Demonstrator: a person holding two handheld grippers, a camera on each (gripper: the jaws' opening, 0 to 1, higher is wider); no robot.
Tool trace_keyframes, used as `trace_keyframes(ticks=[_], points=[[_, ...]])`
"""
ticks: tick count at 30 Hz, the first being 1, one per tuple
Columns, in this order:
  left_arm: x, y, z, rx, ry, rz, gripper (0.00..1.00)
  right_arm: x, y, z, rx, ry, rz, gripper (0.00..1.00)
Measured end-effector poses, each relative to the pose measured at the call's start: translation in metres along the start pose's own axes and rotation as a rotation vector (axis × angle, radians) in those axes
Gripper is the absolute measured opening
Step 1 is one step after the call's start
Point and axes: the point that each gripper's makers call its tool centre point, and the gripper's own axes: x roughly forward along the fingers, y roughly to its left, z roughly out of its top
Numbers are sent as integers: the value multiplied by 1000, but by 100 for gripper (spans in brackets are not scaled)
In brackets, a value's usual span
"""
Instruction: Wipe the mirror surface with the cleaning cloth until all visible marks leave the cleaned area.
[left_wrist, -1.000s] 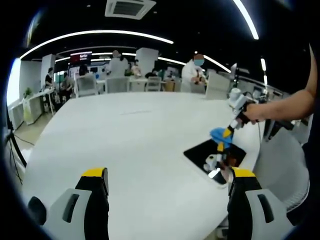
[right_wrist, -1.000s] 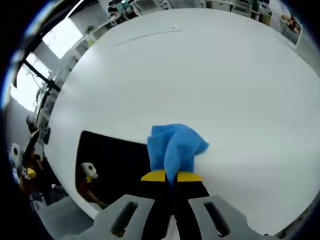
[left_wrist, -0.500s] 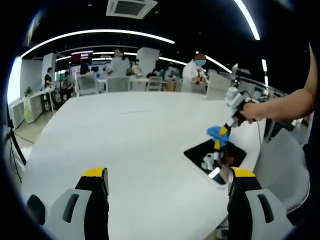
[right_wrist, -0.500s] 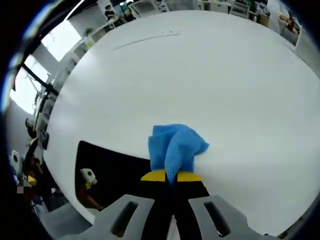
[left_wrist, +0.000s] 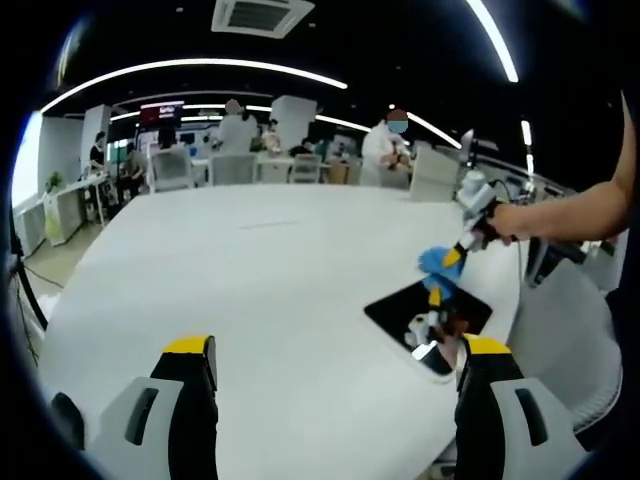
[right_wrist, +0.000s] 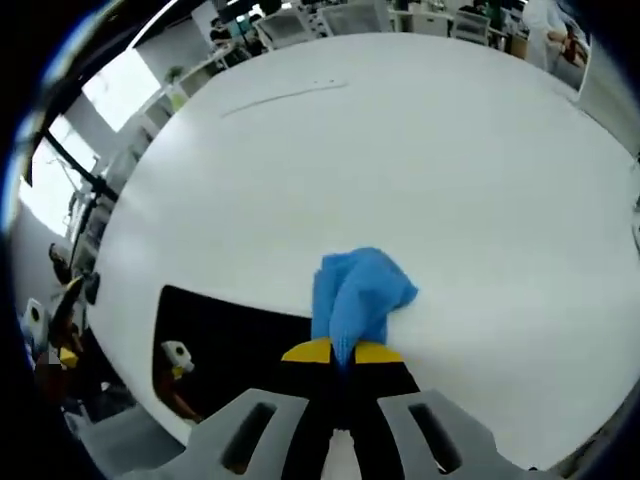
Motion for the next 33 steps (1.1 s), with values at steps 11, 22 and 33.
trace_keyframes(ticks=[11,22,33], points=[[1,2,5,6,-5,-1,100,-33,-43,-19,25,-5,-30,0],[-5,4,3,4,0,9,100,-28,-47,-36,72,15,-9,0],[-10,8,2,6,5,21,100,-12,-55,-51,73,32,-18,0]])
